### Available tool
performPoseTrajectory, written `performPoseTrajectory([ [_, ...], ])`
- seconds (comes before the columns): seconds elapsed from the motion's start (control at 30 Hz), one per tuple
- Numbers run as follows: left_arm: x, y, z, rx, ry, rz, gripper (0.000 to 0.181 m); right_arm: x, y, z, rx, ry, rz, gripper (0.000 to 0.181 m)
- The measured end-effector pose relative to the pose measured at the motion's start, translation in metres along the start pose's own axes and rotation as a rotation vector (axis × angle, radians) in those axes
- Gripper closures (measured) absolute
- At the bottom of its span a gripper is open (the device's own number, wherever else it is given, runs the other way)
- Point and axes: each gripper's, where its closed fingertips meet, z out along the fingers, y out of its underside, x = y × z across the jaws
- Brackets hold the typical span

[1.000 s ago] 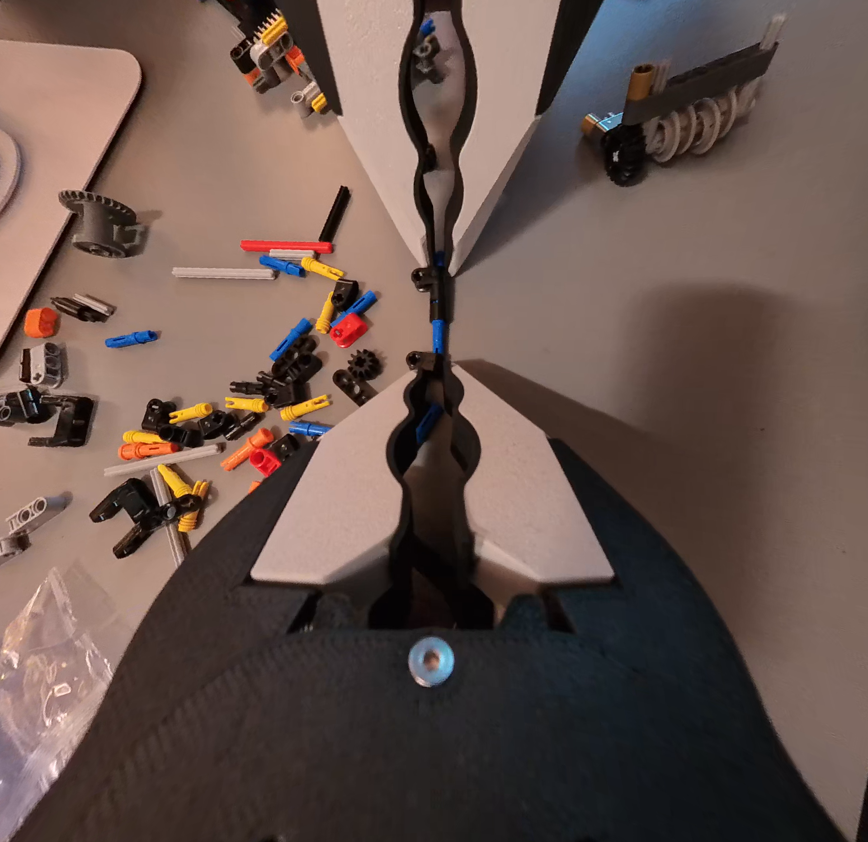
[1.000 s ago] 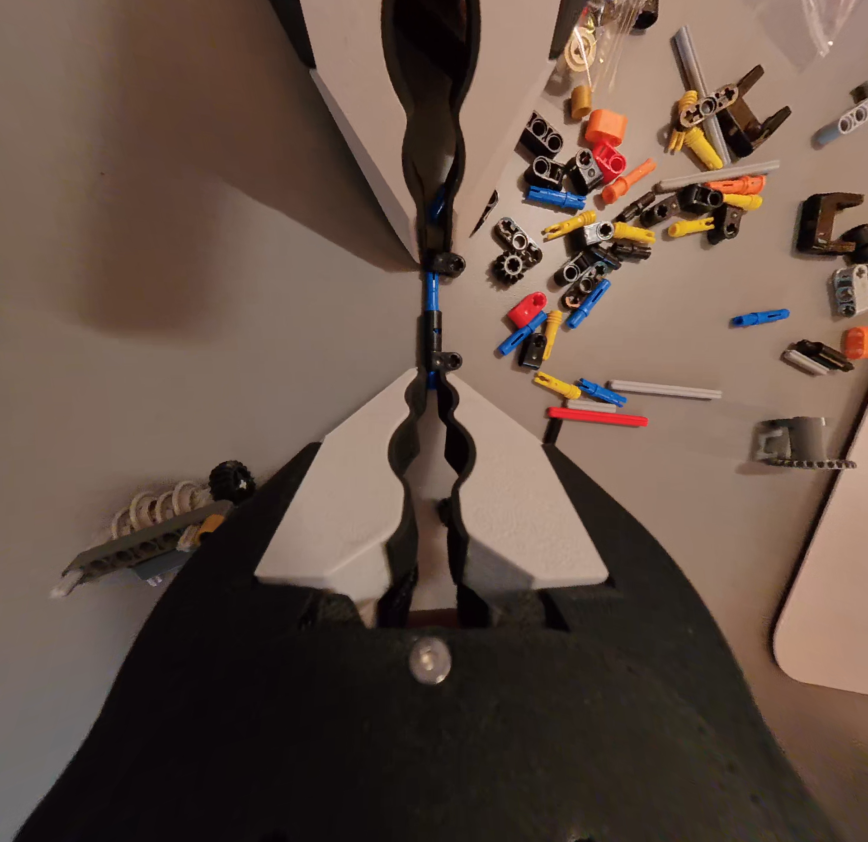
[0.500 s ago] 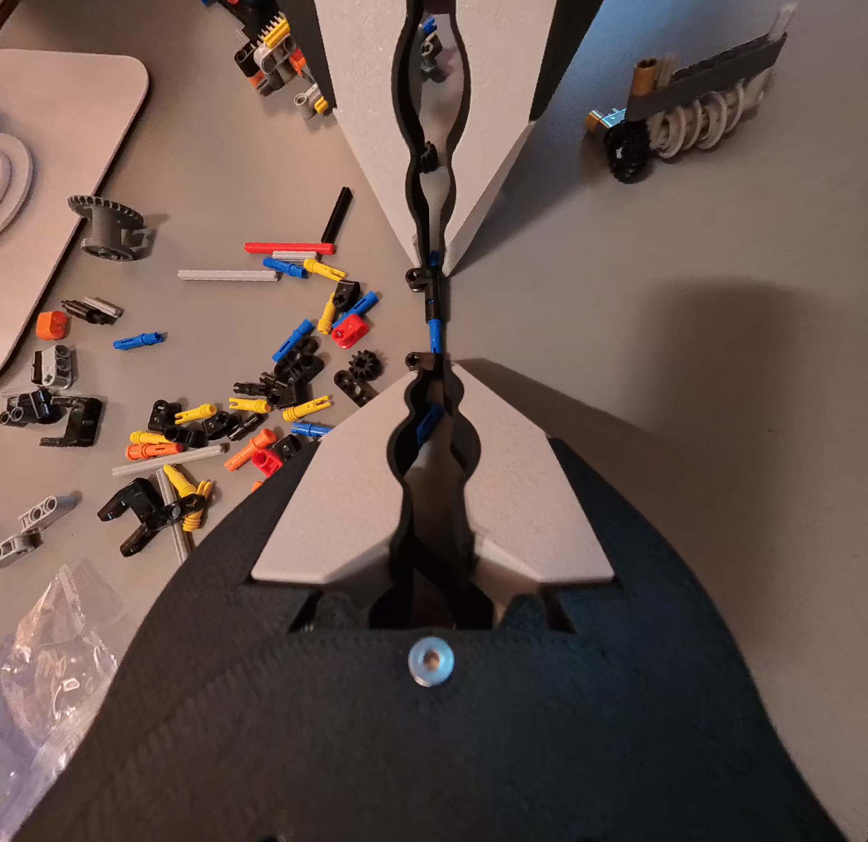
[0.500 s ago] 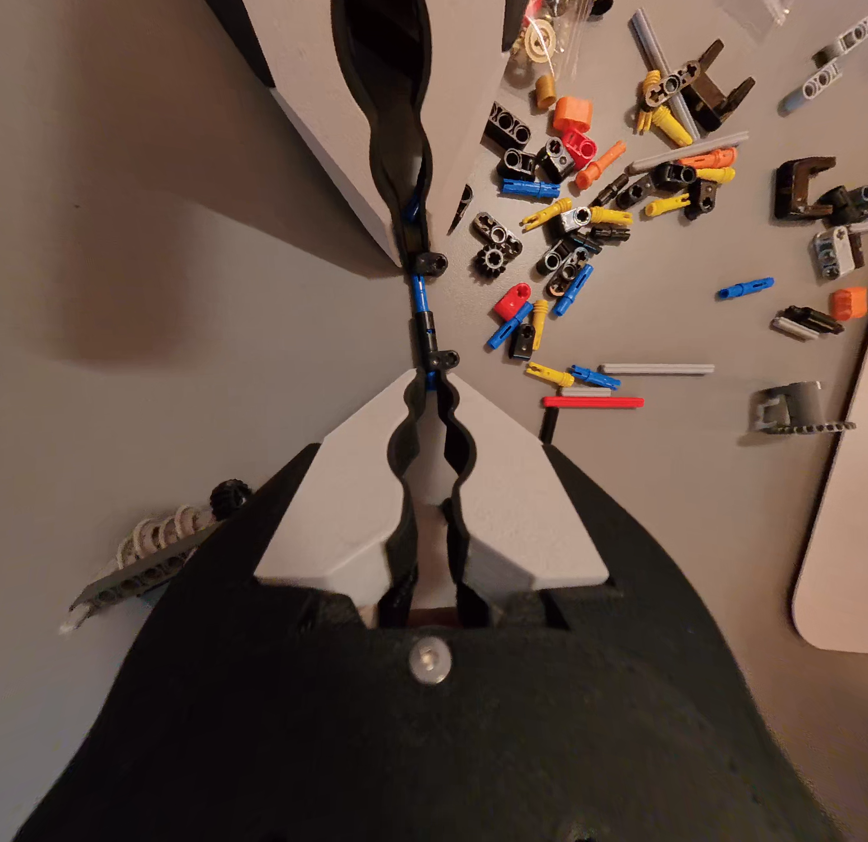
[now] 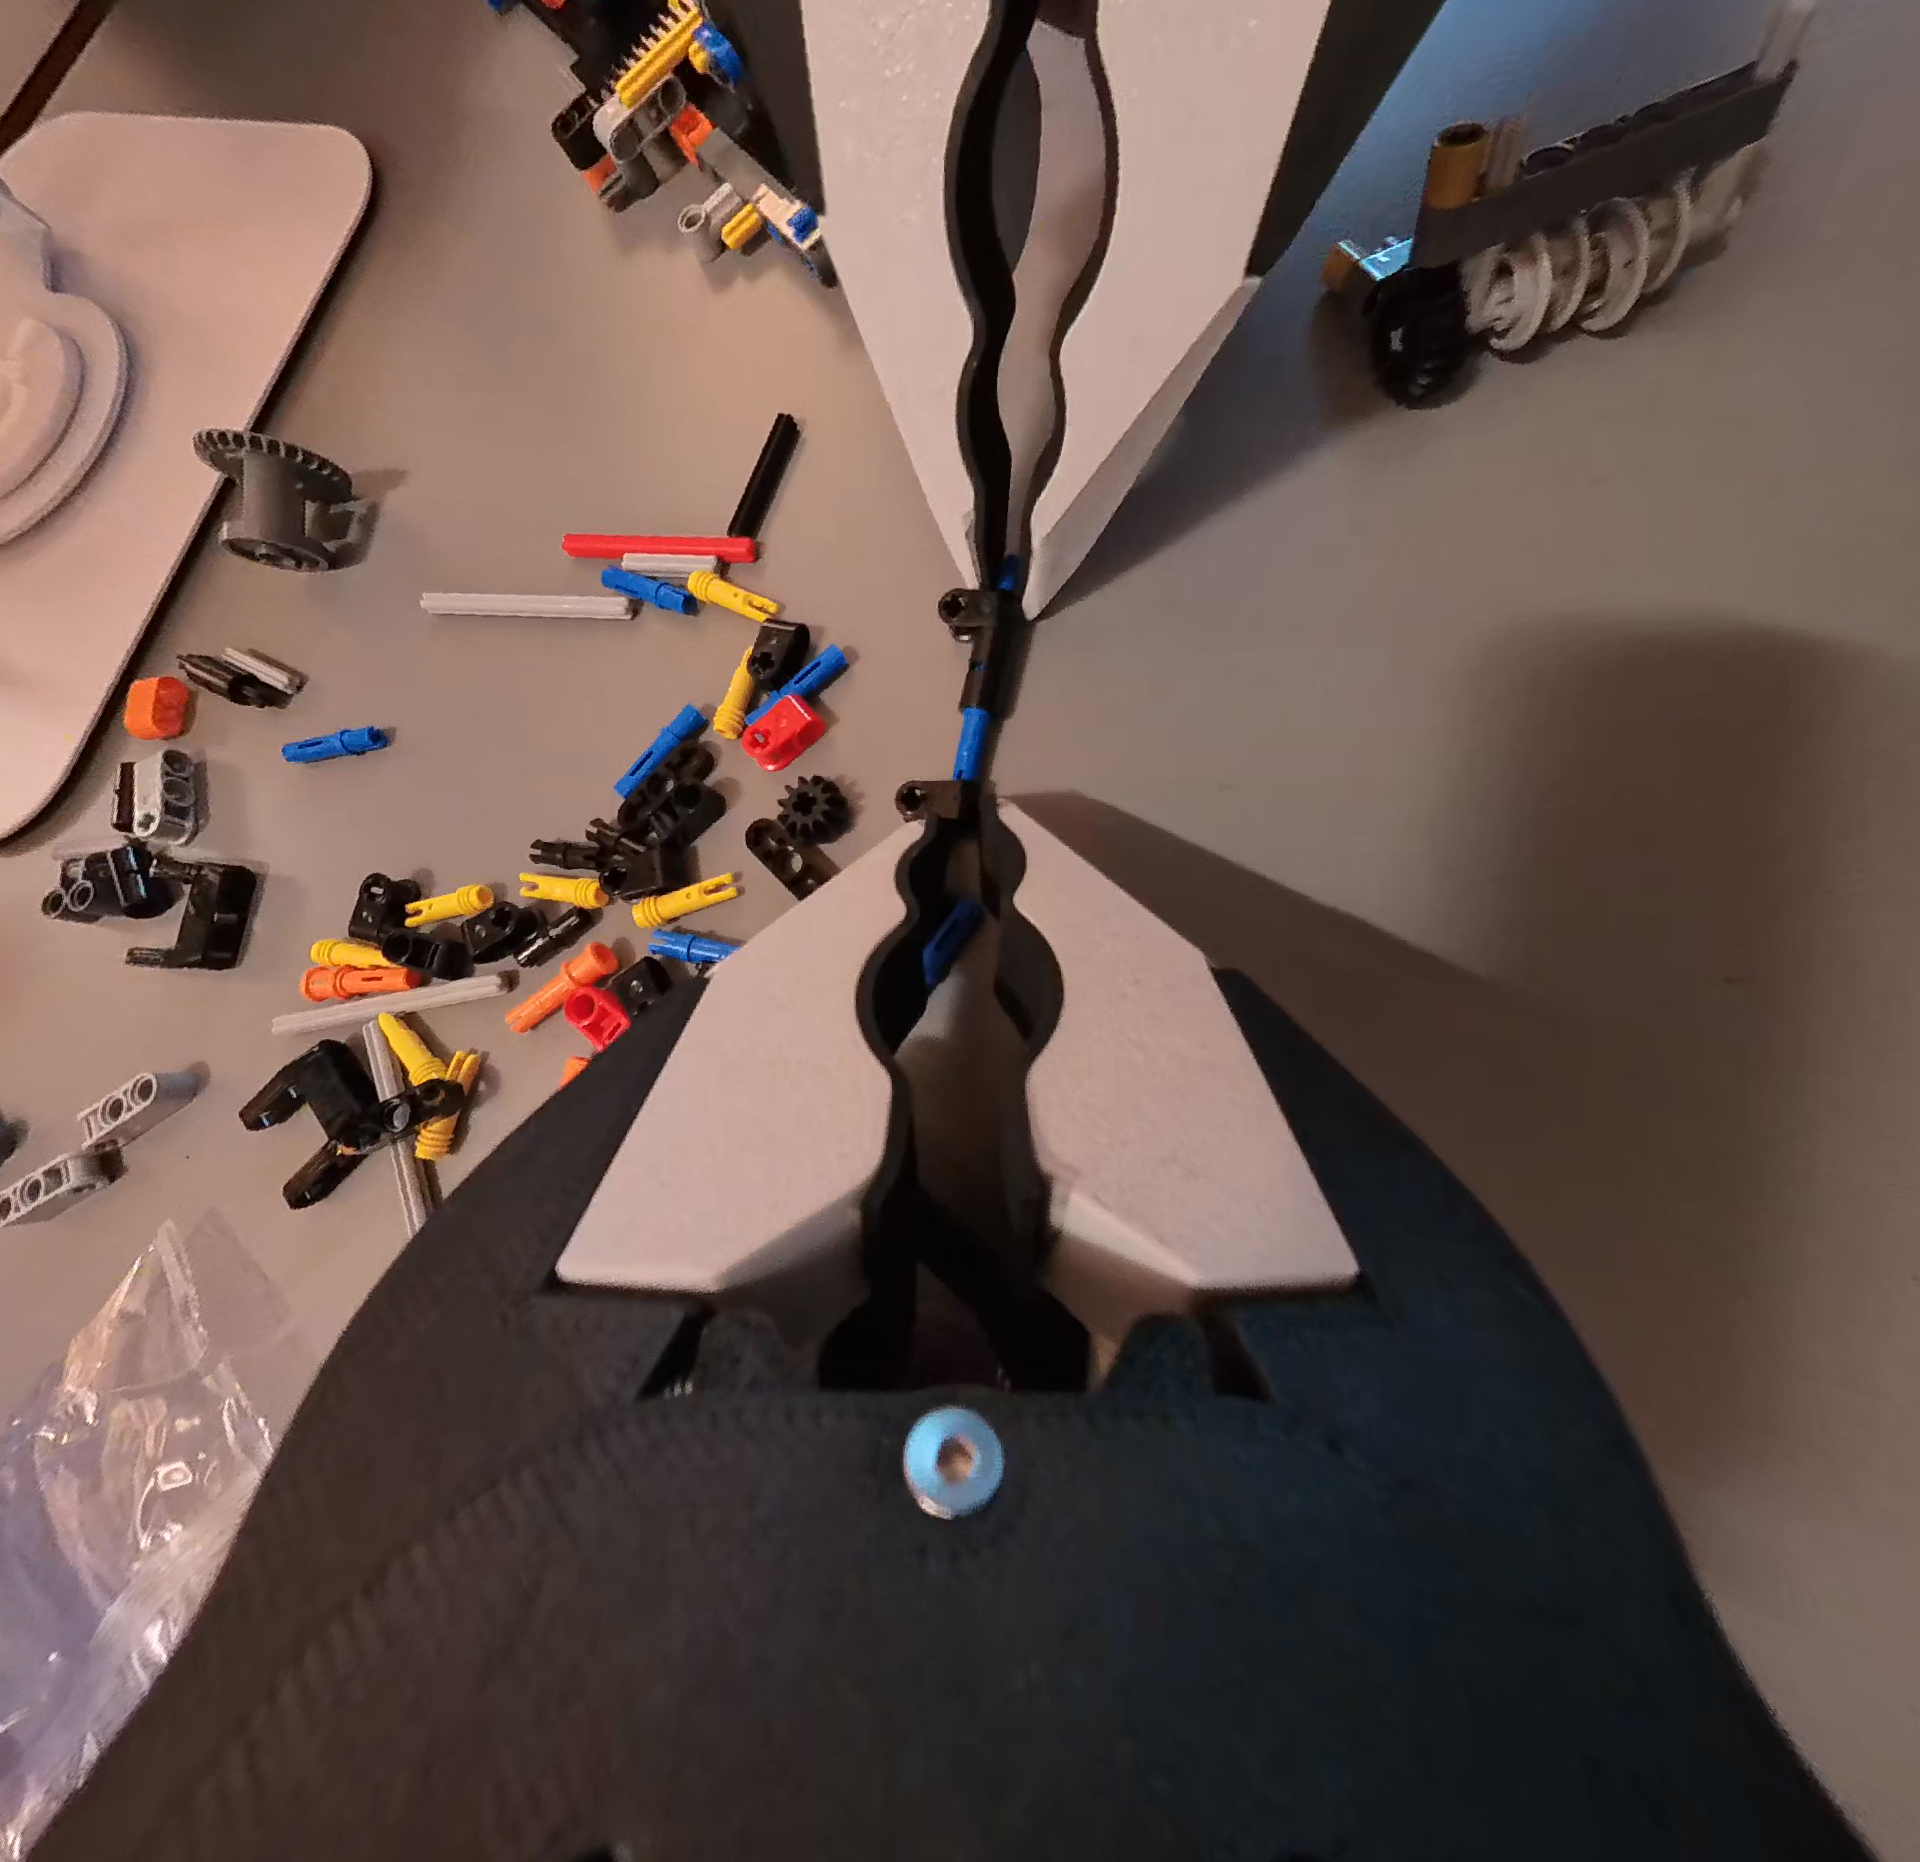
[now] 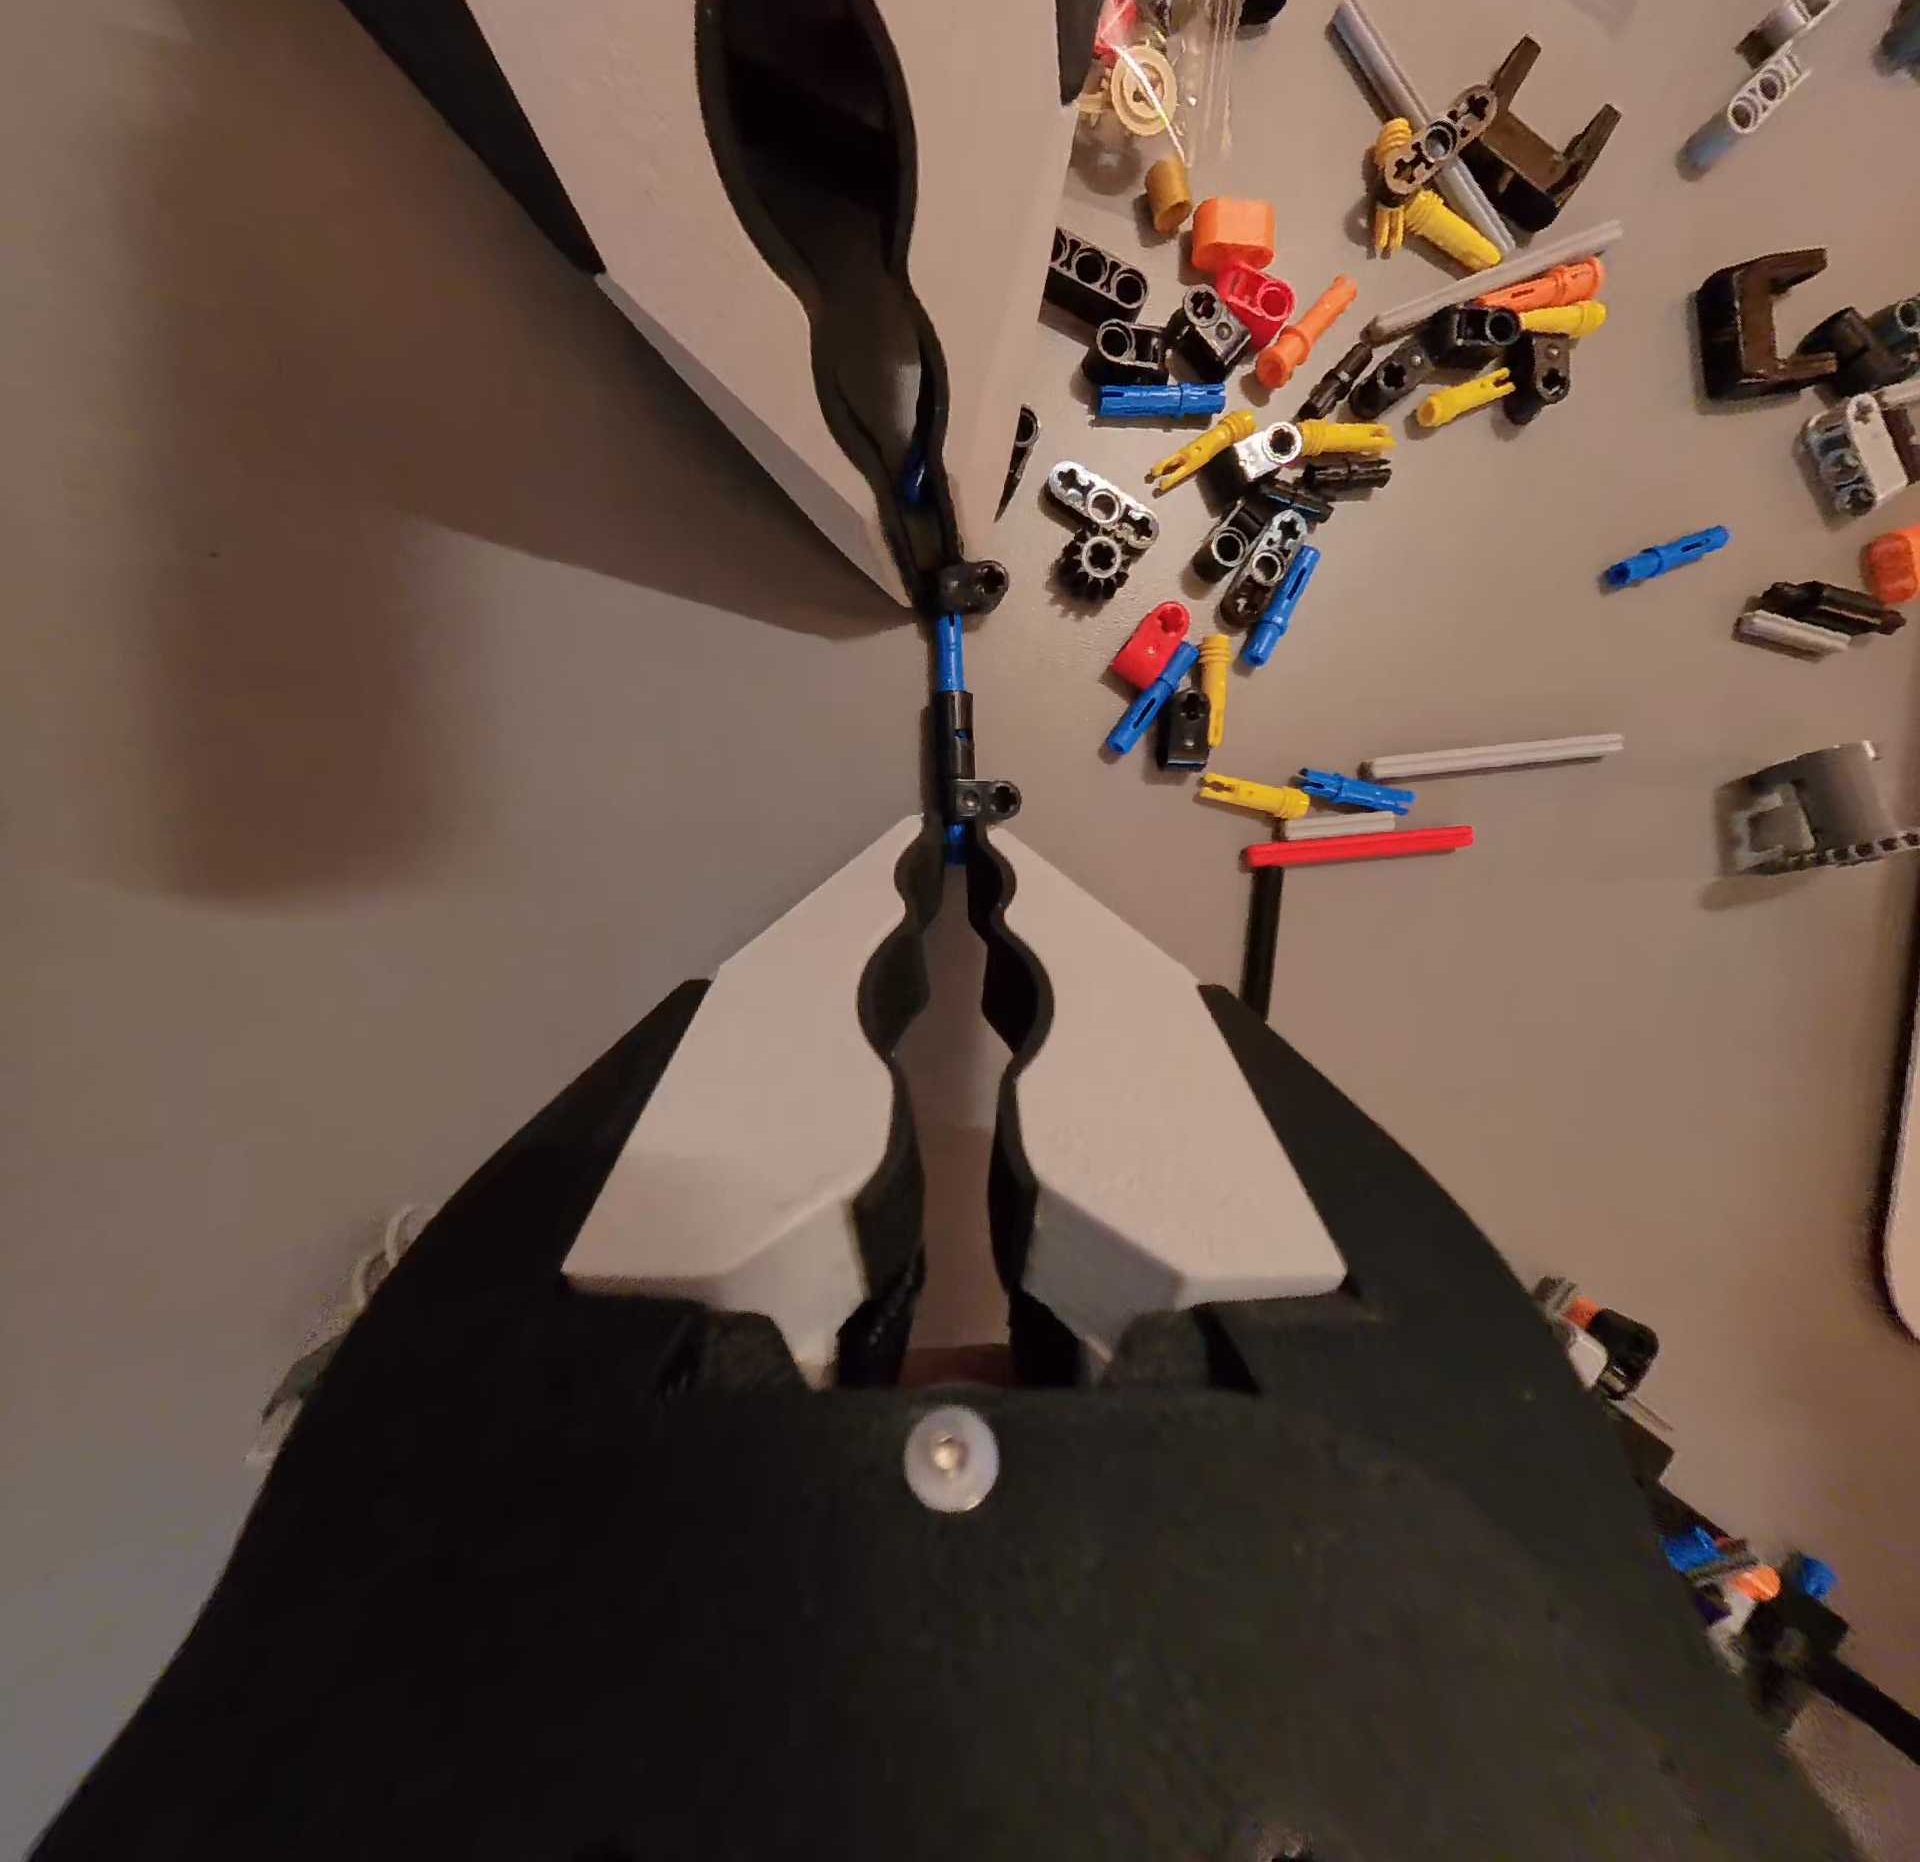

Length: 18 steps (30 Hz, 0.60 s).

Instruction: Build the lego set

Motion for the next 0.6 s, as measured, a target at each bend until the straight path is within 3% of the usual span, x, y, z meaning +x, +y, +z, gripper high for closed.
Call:
performPoseTrajectory([
  [0.6,-0.0008,0.0006,0.0003,-0.001,0.008,-0.016,0.178,0.0044,-0.0011,0.0013,-0.006,-0.018,-0.090,0.180],
])
